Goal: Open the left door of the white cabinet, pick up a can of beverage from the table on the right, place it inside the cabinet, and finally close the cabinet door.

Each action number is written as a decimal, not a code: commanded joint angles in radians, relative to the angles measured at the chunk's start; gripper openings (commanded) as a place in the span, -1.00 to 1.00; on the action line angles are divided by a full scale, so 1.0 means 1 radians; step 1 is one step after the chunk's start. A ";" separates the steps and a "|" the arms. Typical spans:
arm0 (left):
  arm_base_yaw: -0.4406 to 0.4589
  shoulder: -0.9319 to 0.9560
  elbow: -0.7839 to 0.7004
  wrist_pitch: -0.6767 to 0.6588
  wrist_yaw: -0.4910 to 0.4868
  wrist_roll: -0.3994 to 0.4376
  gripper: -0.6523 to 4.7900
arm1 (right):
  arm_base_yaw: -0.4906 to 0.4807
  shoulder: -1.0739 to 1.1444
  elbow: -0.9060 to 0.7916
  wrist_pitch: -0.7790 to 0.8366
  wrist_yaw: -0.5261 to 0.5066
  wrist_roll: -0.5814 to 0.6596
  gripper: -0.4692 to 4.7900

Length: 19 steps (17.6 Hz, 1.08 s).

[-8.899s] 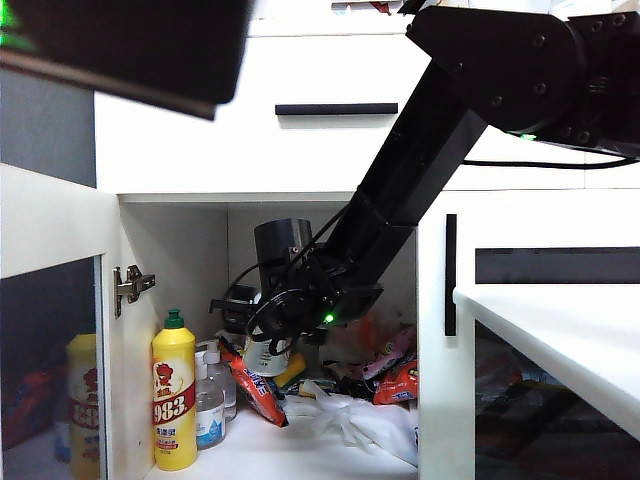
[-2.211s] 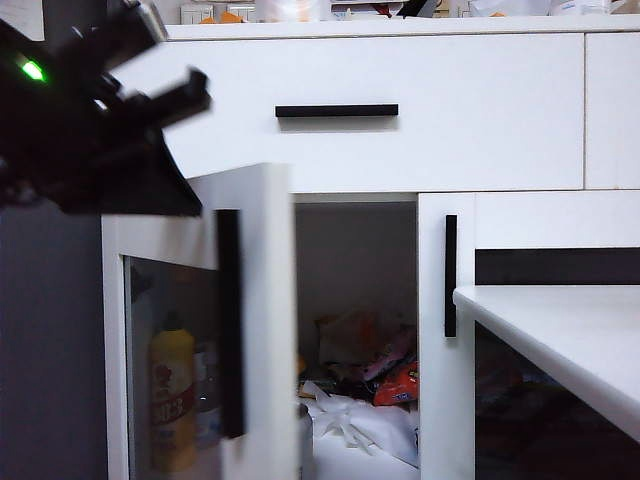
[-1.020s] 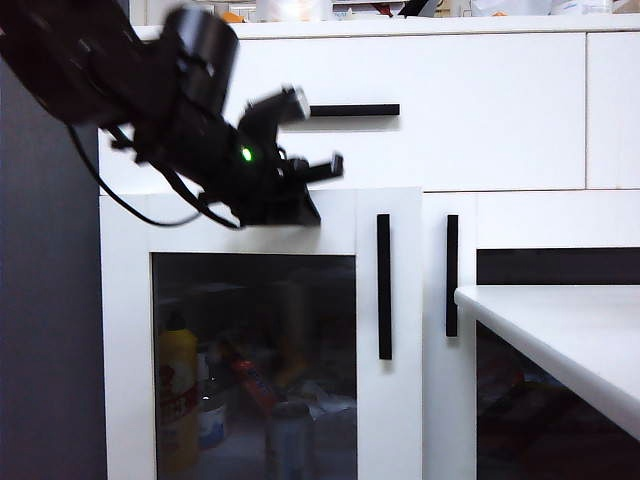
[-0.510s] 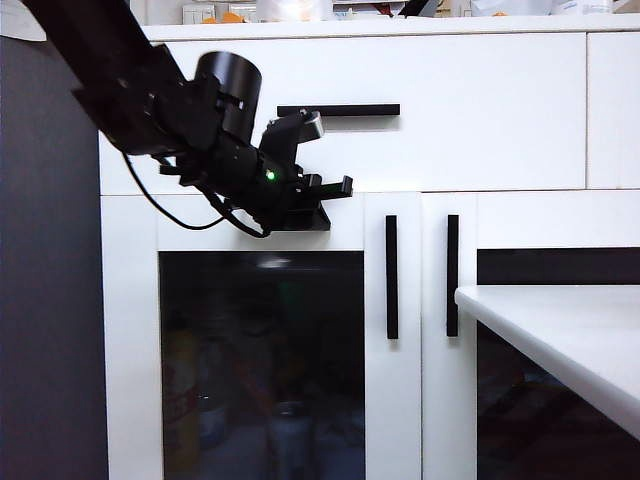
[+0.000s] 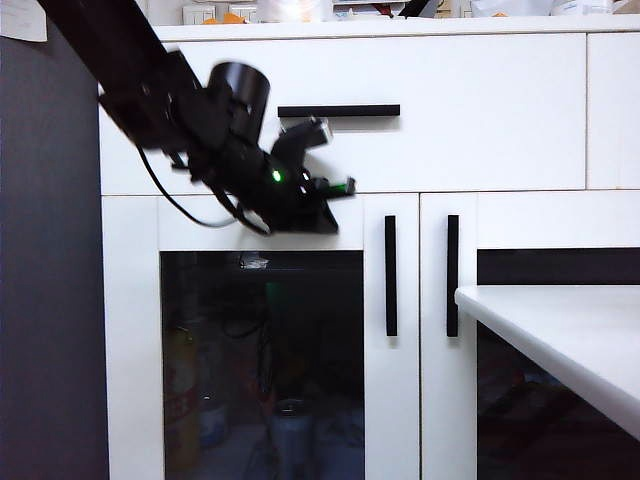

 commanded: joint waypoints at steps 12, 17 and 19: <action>0.021 -1.143 0.005 -0.999 -0.080 0.023 -0.78 | 0.002 -0.122 0.145 -0.019 0.026 -0.285 -0.83; 0.021 -1.801 -0.232 -1.170 -0.049 -0.140 -0.78 | -0.021 -0.307 0.143 -0.239 -0.069 0.021 -0.83; 0.026 -1.974 -0.409 -1.144 0.021 -0.220 -0.78 | -0.057 -0.303 -0.015 -0.044 -0.139 0.011 -0.83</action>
